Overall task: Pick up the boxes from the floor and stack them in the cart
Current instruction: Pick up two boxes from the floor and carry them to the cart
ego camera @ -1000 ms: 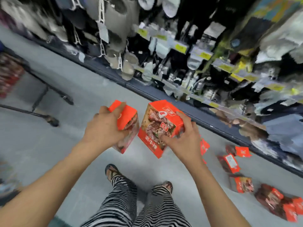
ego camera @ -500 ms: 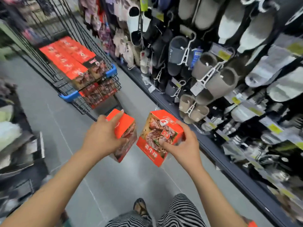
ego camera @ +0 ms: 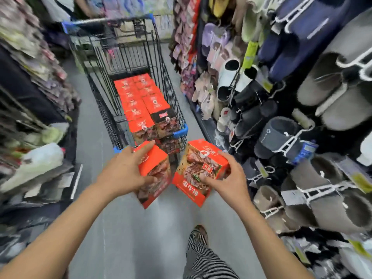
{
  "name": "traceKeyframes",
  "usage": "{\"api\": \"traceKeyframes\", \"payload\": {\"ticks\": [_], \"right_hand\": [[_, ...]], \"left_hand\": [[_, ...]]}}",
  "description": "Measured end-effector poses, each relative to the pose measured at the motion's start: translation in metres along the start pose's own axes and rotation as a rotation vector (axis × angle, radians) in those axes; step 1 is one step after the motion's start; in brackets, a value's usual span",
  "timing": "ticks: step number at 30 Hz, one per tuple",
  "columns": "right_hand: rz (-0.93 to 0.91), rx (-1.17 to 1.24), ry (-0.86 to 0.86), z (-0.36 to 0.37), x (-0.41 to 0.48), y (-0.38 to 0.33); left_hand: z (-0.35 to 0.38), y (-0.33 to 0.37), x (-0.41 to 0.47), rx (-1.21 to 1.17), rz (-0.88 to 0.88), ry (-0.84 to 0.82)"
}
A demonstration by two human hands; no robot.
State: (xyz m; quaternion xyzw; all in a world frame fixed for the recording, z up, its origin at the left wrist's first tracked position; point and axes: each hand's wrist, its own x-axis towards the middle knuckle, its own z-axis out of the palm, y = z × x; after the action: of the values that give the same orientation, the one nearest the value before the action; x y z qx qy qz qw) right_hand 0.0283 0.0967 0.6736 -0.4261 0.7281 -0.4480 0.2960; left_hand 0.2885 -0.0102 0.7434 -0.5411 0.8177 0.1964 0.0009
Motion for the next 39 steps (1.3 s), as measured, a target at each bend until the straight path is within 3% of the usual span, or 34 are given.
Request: {"api": "traceKeyframes", "payload": {"ticks": [9,27,39], "right_hand": [[-0.228,-0.096,-0.209,0.004,0.149,-0.04],[-0.132,-0.024,-0.335,0.125,0.358,-0.084],[-0.081,-0.053,-0.422,0.18,0.467,-0.094]], "left_hand": [[-0.039,0.01,0.082,-0.031,-0.14,0.151],[-0.107,-0.109,0.276,-0.053,-0.238,0.161],[-0.124,-0.17,0.386,0.014,-0.146,0.108]]}}
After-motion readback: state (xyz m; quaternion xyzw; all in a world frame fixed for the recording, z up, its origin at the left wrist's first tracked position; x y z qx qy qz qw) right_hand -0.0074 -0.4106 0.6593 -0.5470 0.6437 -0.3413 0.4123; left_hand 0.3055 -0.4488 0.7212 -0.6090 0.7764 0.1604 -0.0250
